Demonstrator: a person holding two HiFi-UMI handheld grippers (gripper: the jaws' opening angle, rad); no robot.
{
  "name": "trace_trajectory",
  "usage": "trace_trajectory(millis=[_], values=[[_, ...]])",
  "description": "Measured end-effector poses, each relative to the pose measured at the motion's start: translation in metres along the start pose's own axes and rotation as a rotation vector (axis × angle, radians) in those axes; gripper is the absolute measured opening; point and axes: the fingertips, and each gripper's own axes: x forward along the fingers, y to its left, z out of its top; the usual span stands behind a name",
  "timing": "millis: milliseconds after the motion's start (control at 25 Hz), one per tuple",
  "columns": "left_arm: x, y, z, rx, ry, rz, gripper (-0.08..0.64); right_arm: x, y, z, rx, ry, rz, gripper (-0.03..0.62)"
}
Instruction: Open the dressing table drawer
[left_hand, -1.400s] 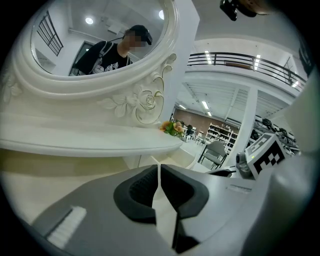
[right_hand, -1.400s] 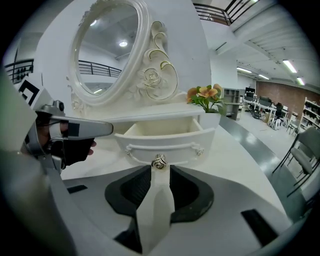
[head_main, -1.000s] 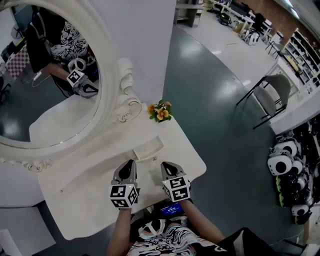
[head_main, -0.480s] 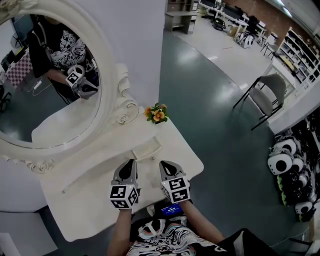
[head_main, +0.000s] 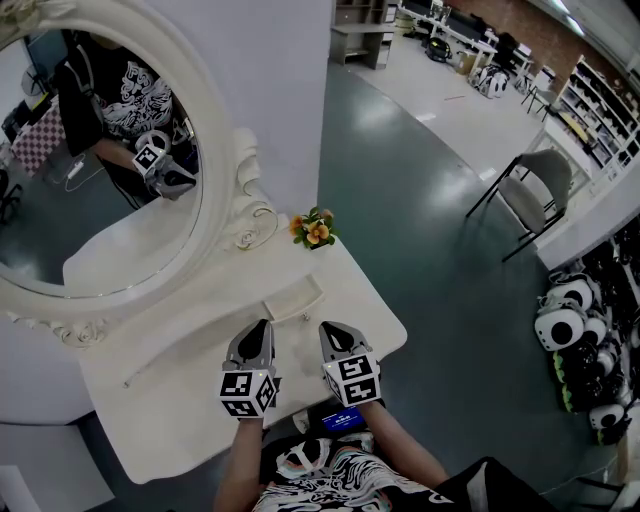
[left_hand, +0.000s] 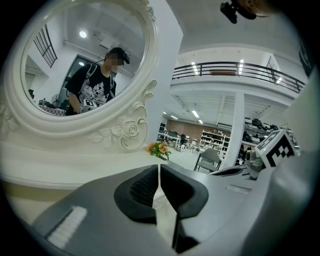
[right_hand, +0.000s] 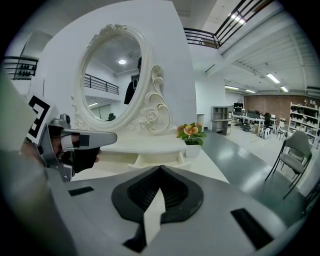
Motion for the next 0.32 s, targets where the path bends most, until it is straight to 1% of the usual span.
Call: trace_trajectory(millis=[320], values=[[0.0021,-0.0021,0.0014,-0.003,0.0,0.0,0.015,-0.0011,-0.0012,0.0014,-0.001,0.002,0.001,0.0]])
